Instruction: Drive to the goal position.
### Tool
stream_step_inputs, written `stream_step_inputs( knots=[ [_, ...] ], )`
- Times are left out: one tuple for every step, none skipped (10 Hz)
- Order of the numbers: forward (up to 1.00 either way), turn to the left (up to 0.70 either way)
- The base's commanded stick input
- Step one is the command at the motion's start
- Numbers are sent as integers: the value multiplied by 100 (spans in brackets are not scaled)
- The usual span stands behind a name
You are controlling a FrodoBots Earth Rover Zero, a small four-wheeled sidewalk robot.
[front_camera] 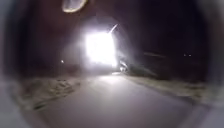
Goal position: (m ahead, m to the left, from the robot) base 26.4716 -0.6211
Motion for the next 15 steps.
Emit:
stream_step_inputs(
  knots=[
    [100, 0],
    [100, 14],
    [100, 30],
    [100, 35],
    [100, 19],
    [100, 0],
    [100, 0],
    [100, 0],
    [100, 0],
    [100, 0],
    [100, 0],
    [100, 0],
    [100, 0],
    [100, 0],
    [100, 0]
  ],
)
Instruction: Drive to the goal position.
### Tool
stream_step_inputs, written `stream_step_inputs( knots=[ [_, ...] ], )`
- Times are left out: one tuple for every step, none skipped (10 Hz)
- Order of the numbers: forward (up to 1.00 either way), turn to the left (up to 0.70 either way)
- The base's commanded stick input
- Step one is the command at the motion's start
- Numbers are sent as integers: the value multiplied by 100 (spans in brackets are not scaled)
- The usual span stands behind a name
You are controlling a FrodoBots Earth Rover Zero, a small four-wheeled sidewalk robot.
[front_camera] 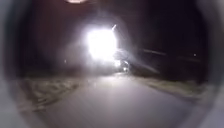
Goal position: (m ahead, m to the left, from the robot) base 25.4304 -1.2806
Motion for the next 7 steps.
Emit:
stream_step_inputs(
  knots=[
    [100, 0],
    [100, 0],
    [100, 0],
    [100, 0],
    [100, 0],
    [100, 0],
    [100, 0]
  ],
)
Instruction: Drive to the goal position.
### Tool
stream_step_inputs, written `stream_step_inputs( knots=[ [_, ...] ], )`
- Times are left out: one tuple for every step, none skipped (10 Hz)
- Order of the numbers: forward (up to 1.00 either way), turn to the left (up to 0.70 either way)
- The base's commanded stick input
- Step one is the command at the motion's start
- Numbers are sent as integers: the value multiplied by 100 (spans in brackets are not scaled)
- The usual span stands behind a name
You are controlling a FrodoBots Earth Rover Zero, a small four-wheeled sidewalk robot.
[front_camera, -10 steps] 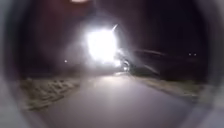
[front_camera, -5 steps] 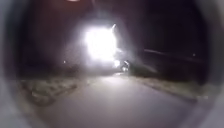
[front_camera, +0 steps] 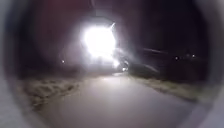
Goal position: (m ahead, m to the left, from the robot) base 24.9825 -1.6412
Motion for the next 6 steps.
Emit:
stream_step_inputs(
  knots=[
    [100, 0],
    [100, 0],
    [100, 0],
    [100, 0],
    [100, 0],
    [100, 0]
  ],
)
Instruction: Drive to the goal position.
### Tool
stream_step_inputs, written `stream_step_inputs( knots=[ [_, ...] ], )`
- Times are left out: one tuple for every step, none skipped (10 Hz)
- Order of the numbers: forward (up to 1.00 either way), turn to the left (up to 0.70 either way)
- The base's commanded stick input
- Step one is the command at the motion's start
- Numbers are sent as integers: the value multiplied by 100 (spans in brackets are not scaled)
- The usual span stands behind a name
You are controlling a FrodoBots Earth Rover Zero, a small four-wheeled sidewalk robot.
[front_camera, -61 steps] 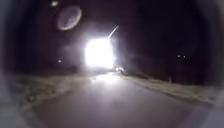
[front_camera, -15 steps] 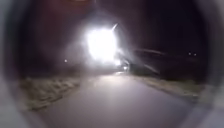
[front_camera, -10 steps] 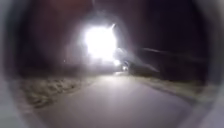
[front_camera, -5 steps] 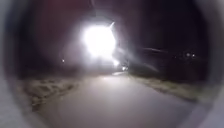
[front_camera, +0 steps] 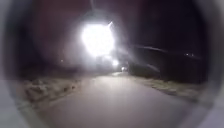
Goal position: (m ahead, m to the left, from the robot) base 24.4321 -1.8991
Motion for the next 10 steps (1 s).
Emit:
stream_step_inputs(
  knots=[
    [100, 0],
    [100, 0],
    [100, 0],
    [100, 0],
    [100, 0],
    [100, 0],
    [95, 0],
    [85, 0],
    [85, 0],
    [85, 0]
  ],
)
